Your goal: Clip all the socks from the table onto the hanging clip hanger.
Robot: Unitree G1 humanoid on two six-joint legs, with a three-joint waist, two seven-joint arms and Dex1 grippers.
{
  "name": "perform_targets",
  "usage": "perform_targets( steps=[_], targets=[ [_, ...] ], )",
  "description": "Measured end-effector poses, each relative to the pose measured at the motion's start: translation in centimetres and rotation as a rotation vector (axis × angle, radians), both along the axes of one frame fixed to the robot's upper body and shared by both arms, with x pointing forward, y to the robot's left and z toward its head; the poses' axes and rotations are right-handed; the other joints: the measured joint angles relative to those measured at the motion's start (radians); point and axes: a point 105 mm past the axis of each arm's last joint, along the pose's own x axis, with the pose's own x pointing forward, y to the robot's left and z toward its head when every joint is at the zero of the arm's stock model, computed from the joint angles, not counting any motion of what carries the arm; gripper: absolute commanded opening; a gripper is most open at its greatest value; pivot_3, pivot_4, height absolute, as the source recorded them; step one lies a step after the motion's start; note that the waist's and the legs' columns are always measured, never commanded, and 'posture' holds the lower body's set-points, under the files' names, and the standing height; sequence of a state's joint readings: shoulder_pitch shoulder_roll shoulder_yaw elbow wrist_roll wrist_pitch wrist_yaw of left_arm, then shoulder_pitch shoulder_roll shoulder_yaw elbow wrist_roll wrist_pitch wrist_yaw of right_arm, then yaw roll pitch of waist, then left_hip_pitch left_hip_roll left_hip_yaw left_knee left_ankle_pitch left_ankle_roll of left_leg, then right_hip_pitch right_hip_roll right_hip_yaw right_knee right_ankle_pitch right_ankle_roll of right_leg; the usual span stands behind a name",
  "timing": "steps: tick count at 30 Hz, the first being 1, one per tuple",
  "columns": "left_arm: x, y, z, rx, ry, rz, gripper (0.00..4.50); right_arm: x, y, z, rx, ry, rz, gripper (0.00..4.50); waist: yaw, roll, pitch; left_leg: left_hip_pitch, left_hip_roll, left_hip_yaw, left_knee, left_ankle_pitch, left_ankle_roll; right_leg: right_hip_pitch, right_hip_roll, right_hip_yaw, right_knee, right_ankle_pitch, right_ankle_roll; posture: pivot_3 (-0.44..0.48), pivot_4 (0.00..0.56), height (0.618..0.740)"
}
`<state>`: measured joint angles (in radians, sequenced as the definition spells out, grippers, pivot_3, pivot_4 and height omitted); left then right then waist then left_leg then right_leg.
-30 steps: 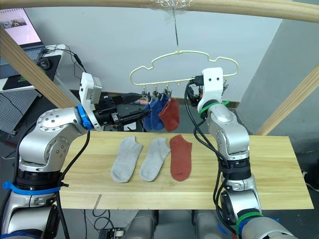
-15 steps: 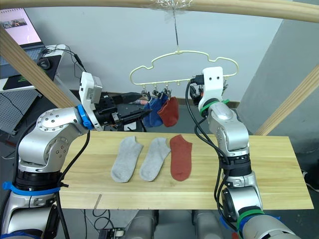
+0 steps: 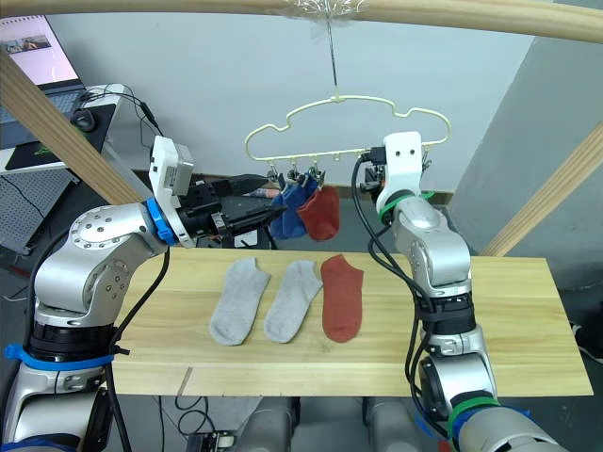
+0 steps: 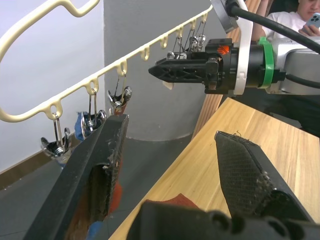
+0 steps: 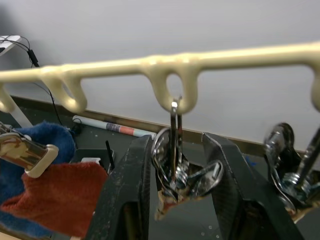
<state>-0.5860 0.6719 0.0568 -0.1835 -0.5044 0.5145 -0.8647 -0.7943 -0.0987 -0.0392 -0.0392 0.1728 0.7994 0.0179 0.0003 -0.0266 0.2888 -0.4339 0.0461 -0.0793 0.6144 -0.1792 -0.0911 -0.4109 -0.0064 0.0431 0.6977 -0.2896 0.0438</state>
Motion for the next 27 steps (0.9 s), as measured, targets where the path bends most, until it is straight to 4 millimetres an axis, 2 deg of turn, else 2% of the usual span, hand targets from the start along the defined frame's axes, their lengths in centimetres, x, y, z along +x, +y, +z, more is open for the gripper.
perform_targets(
  steps=[10,15,20,27],
  targets=[
    [0.0,0.0,0.0,-0.002,0.000,-0.001,3.12,-0.3,-0.5,-0.5,0.018,0.030,-0.031,1.60,0.000,0.000,0.000,0.000,0.000,0.000,0.000,0.000,0.000,0.000,0.000,0.000,0.000,0.000,0.000,0.149,0.197,0.740],
    [0.0,-0.1,0.0,-0.007,0.001,-0.003,3.12,-0.4,-0.5,-0.5,0.025,0.031,-0.041,3.15,0.000,0.000,0.000,0.000,0.000,0.000,0.000,0.000,0.000,0.000,0.000,0.000,0.000,0.000,0.000,0.151,0.197,0.740],
    [0.0,-0.1,0.0,-0.008,0.000,-0.003,3.12,-0.3,-0.1,0.3,0.034,0.027,-0.048,3.15,-0.001,0.000,0.000,0.000,0.000,0.000,0.000,0.000,0.000,0.000,0.000,0.000,0.000,0.000,0.000,0.152,0.200,0.740],
    [0.0,-0.1,-0.2,-0.012,0.005,0.002,3.12,-0.5,2.2,1.4,0.062,0.022,-0.001,3.15,0.000,0.000,0.000,0.000,0.000,0.000,0.000,0.000,0.000,0.000,0.000,0.000,0.000,0.000,0.000,0.160,0.202,0.740]
  ],
)
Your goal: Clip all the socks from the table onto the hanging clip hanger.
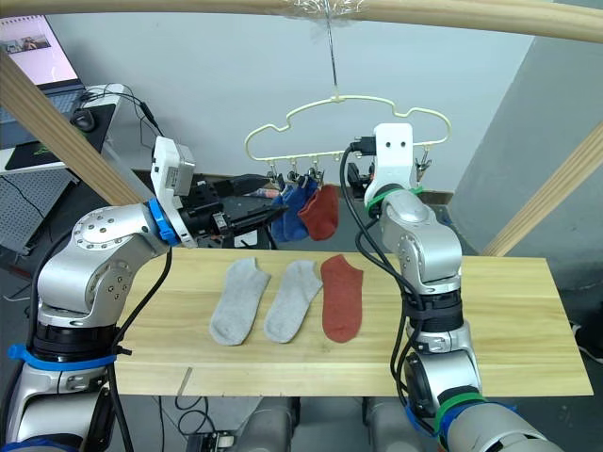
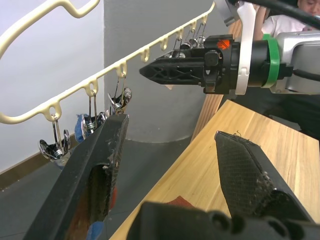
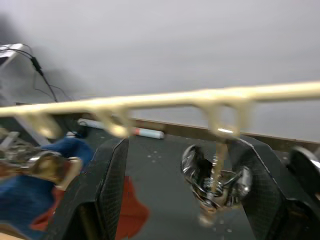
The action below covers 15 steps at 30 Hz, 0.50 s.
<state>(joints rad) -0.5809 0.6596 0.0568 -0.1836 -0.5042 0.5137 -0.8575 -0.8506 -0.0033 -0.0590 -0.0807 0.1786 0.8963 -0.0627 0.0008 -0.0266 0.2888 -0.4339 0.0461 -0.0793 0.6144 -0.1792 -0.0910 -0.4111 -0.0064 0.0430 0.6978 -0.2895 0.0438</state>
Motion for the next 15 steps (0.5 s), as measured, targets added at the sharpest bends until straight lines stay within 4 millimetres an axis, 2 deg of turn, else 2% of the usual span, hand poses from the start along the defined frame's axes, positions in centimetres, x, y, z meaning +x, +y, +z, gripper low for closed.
perform_targets(
  steps=[9,15],
  targets=[
    [0.01,0.02,-0.02,-0.001,0.000,0.004,3.12,0.54,0.48,-0.39,-0.002,0.027,0.005,3.15,0.001,0.000,0.000,0.000,0.000,0.000,0.000,0.000,0.000,0.000,0.000,0.000,0.000,0.000,0.000,0.163,0.204,0.740],
    [0.08,0.07,0.03,-0.003,-0.003,0.015,3.12,0.86,-0.15,-0.38,-0.016,0.019,-0.016,3.15,0.001,0.000,0.000,0.000,0.000,0.000,0.000,0.000,0.000,0.000,0.000,0.000,0.000,0.000,0.000,0.166,0.201,0.740]
  ],
)
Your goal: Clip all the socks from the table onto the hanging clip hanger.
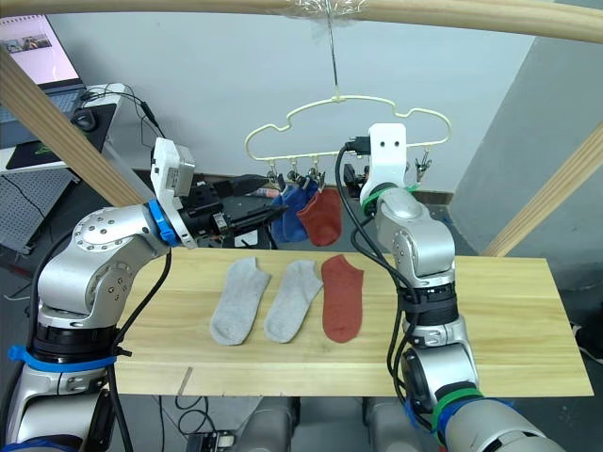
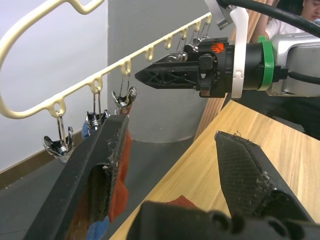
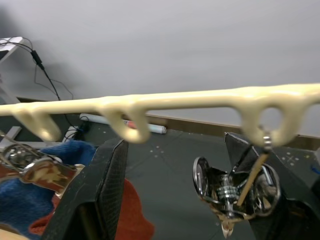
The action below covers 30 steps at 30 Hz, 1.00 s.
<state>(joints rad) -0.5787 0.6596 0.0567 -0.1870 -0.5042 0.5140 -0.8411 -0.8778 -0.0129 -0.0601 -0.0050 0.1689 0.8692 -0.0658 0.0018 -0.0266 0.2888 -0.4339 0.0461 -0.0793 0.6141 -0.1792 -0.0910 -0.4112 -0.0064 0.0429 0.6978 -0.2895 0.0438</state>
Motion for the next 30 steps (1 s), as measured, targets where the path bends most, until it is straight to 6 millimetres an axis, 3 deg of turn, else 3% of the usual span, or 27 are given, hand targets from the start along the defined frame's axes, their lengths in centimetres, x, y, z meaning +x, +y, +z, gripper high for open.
perform_targets(
  steps=[13,22,25,30],
  targets=[
    [0.01,0.02,-0.02,0.000,0.000,0.002,3.12,0.19,-0.34,0.57,0.014,-0.013,-0.009,3.15,0.000,0.000,0.000,0.000,0.000,0.000,0.000,0.000,0.000,0.000,0.000,0.000,0.000,0.000,0.000,0.163,0.200,0.740],
    [0.02,0.04,-0.05,0.000,0.001,0.004,3.12,0.09,0.45,0.61,0.031,-0.009,0.019,3.15,0.000,0.000,0.000,0.000,0.000,0.000,0.000,0.000,0.000,0.000,0.000,0.000,0.000,0.000,0.000,0.171,0.205,0.740],
    [0.02,0.07,-0.16,0.000,0.004,0.005,3.12,0.10,0.42,0.63,0.030,-0.010,0.018,2.54,0.000,0.000,0.000,0.000,0.000,0.000,0.000,0.000,0.000,0.000,0.000,0.000,0.000,0.000,0.000,0.171,0.205,0.740],
    [0.02,0.08,-0.19,0.000,0.005,0.006,3.12,0.11,0.36,0.64,0.027,-0.010,0.015,0.77,0.000,0.000,0.000,0.000,0.000,0.000,0.000,0.000,0.000,0.000,0.000,0.000,0.000,0.000,0.000,0.171,0.205,0.740]
  ],
)
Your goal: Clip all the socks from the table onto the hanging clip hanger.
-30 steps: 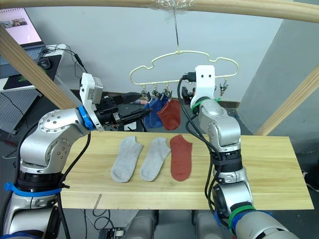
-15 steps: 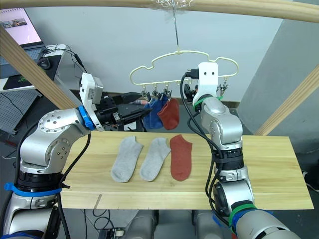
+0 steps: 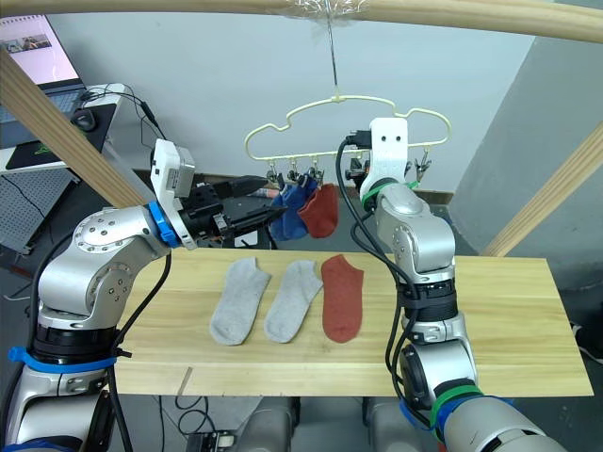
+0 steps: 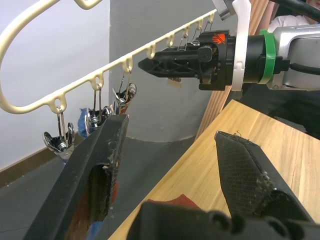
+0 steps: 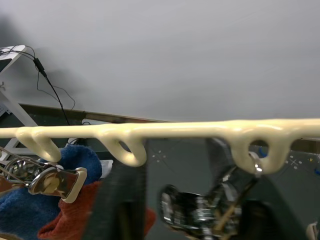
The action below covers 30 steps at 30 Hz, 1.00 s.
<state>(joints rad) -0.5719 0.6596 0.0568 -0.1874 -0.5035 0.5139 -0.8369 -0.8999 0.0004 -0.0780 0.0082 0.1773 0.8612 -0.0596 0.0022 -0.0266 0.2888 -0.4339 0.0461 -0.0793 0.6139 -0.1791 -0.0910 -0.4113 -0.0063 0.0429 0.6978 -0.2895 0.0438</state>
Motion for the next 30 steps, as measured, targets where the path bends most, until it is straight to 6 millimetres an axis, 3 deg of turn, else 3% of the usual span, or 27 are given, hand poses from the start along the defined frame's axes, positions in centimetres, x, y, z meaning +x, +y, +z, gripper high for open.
perform_targets(
  steps=[3,15,21,27,30],
  targets=[
    [0.0,0.0,0.0,0.000,0.000,0.000,3.12,0.0,0.0,0.0,0.000,0.000,-0.001,0.10,0.000,0.000,0.000,0.000,0.000,0.000,0.000,0.000,0.000,0.000,0.000,0.000,0.000,0.000,0.000,0.169,0.206,0.740],
    [0.0,0.1,-0.2,0.009,0.015,0.006,3.12,0.1,-0.3,0.0,-0.004,-0.001,-0.015,0.10,0.000,0.000,0.000,0.000,0.000,0.000,0.000,0.000,0.000,0.000,0.000,0.000,0.000,0.000,0.000,0.162,0.207,0.740],
    [-0.5,0.1,-2.4,0.074,0.142,0.005,3.12,0.1,-0.8,0.0,-0.019,-0.003,-0.031,0.10,-0.002,0.000,0.000,0.000,0.000,0.000,0.000,0.000,0.000,0.000,0.000,0.000,0.000,0.000,0.000,0.151,0.210,0.740],
    [-1.2,-1.3,-5.6,0.121,0.261,-0.029,4.46,0.1,-0.8,0.0,-0.021,0.000,-0.031,0.10,-0.002,0.000,0.000,0.000,0.000,0.000,0.000,0.000,0.000,0.000,0.000,0.000,0.000,0.000,0.000,0.145,0.210,0.740],
    [-1.1,-1.8,-7.6,0.171,0.286,-0.023,4.46,0.1,-0.7,0.0,-0.021,0.001,-0.029,0.10,-0.002,0.000,0.000,0.000,0.000,0.000,0.000,0.000,0.000,0.000,0.000,0.000,0.000,0.000,0.000,0.141,0.208,0.740]
  ],
)
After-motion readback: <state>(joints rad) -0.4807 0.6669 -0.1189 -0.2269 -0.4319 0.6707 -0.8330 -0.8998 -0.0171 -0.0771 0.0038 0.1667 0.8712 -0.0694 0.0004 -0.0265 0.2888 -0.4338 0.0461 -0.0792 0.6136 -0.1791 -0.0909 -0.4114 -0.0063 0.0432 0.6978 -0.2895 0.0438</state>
